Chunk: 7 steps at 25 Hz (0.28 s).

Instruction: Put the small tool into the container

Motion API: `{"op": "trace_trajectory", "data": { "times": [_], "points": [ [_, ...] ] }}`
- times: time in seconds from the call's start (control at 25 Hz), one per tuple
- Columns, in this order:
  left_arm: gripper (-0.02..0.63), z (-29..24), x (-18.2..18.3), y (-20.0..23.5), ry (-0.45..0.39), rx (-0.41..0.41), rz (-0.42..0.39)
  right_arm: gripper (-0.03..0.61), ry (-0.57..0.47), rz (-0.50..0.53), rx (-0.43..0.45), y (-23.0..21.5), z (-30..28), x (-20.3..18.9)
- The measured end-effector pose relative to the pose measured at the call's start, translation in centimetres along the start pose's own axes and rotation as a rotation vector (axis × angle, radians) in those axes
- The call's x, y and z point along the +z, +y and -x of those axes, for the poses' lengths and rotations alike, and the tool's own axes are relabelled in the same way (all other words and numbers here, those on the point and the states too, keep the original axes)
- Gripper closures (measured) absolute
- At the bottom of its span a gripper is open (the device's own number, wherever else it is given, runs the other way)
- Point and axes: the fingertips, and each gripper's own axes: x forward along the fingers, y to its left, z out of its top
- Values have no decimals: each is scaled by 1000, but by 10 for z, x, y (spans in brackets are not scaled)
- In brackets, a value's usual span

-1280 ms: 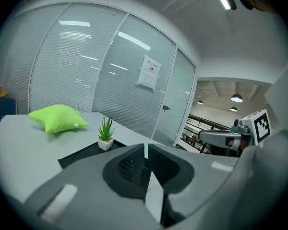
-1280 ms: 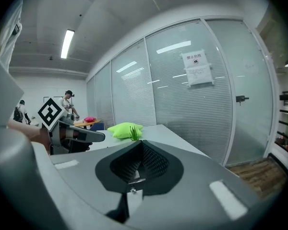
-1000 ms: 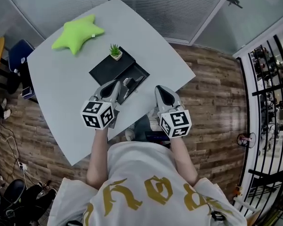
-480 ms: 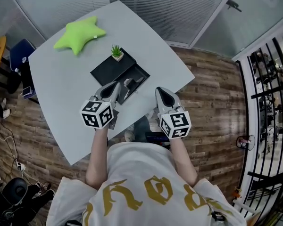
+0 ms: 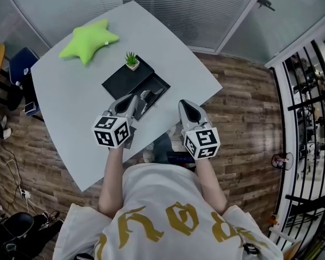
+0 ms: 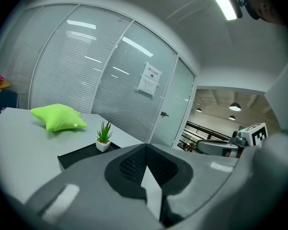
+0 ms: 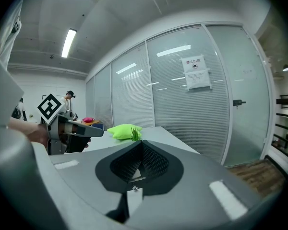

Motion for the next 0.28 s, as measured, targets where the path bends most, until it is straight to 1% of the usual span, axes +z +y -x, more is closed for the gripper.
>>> {"op": "trace_trajectory", "data": {
  "times": [0.28],
  "points": [
    [613, -4, -7, 6, 18, 8, 0, 557, 5, -23, 7, -2, -5, -3]
  ]
}}
